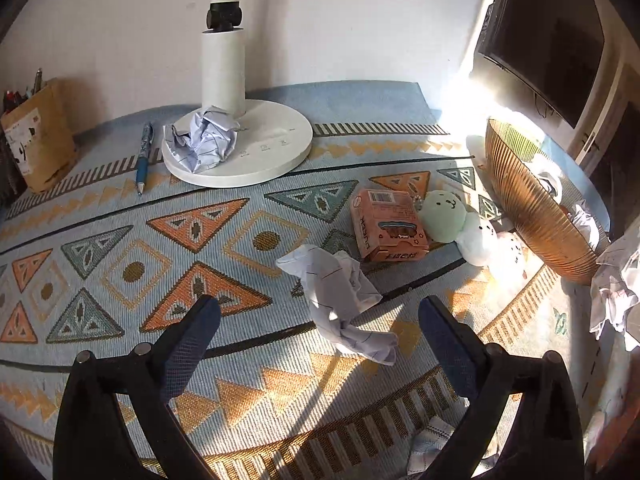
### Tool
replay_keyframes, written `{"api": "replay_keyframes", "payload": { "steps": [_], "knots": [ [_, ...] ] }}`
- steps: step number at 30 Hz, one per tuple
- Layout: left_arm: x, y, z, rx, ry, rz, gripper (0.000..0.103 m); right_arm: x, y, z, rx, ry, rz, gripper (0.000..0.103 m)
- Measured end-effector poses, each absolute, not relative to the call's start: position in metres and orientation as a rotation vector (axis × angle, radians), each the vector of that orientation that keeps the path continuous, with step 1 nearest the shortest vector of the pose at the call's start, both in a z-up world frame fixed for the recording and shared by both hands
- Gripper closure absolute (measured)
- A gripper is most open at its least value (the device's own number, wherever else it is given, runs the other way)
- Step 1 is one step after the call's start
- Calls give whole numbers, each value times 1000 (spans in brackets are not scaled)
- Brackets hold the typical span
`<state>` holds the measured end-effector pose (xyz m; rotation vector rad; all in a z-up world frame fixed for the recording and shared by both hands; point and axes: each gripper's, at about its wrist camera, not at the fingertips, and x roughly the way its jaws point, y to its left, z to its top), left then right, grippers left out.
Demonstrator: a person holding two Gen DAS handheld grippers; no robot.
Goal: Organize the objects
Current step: 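Carry both crumpled papers over the golden bowl and open both tools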
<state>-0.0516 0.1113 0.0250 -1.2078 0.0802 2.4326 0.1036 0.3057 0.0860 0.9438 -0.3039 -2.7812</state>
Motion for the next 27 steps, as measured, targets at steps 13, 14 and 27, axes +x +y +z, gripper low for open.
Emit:
{"api": "replay_keyframes", "payload": {
  "steps": [13, 14, 27],
  "knots": [
    [-4, 192, 114, -841, 173, 2338, 71, 148, 449, 151, 692, -505, -3239, 50],
    [-6, 208, 123, -814, 168, 2309, 71, 142, 462, 152, 703, -532, -3262, 50],
    [-72, 350, 125, -864, 130, 2141, 44, 56, 512, 113, 1028, -732, -3148, 27]
  ]
}}
